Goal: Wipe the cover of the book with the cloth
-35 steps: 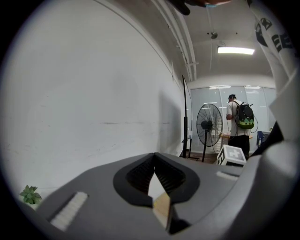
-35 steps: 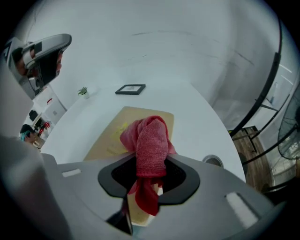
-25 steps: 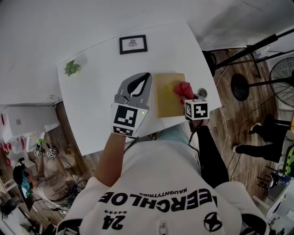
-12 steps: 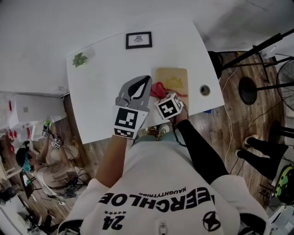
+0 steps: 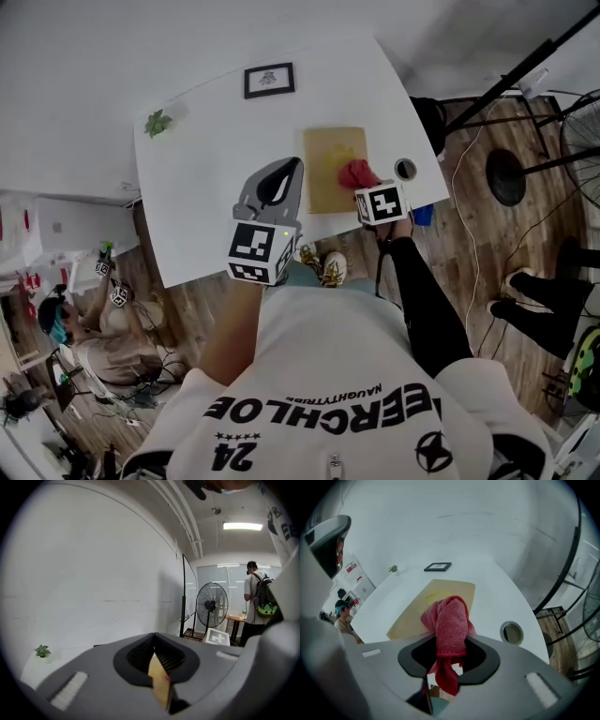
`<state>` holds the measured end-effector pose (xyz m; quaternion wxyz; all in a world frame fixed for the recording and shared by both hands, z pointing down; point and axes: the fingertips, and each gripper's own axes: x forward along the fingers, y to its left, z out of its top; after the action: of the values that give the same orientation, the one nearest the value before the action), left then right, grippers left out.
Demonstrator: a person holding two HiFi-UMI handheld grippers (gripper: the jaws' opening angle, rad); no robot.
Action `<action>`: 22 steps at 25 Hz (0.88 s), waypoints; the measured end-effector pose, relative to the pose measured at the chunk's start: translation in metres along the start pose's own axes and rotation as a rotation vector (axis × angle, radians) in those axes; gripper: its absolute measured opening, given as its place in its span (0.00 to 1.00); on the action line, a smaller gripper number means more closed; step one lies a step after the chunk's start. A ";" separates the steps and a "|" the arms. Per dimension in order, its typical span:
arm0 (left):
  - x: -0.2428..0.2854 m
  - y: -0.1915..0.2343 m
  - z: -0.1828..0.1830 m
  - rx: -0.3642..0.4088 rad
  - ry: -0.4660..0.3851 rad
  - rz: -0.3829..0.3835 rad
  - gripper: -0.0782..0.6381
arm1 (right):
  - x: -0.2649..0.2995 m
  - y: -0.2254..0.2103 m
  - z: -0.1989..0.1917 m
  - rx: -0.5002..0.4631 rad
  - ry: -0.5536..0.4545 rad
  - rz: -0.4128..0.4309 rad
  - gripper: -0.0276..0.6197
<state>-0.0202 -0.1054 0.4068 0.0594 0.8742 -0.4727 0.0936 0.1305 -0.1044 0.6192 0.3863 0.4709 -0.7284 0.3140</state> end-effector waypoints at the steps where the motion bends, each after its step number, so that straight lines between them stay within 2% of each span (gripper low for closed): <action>1: -0.002 -0.003 0.000 -0.004 -0.002 0.003 0.19 | -0.002 -0.008 -0.004 0.024 -0.001 -0.008 0.21; 5: -0.010 -0.008 0.002 0.000 -0.015 0.010 0.19 | -0.009 -0.031 -0.016 0.113 0.008 -0.025 0.21; 9: -0.015 -0.006 0.002 -0.001 -0.019 0.011 0.19 | -0.018 -0.026 -0.009 0.080 0.003 -0.041 0.21; 14: -0.016 0.002 0.003 0.011 -0.015 -0.013 0.19 | -0.027 0.028 0.022 0.107 -0.068 0.084 0.21; 18: -0.023 0.008 0.003 0.011 -0.002 -0.040 0.19 | -0.013 0.084 0.027 0.043 -0.043 0.151 0.21; 20: -0.029 0.012 0.000 0.013 0.008 -0.054 0.19 | 0.000 0.106 0.020 0.052 -0.011 0.176 0.21; 22: -0.035 0.018 -0.002 0.012 0.005 -0.062 0.19 | 0.013 0.119 0.008 0.070 0.026 0.159 0.21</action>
<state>-0.0541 -0.0862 0.4013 0.0580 0.8885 -0.4448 0.0968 0.0144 -0.0743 0.6150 0.3530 0.4206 -0.7470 0.3749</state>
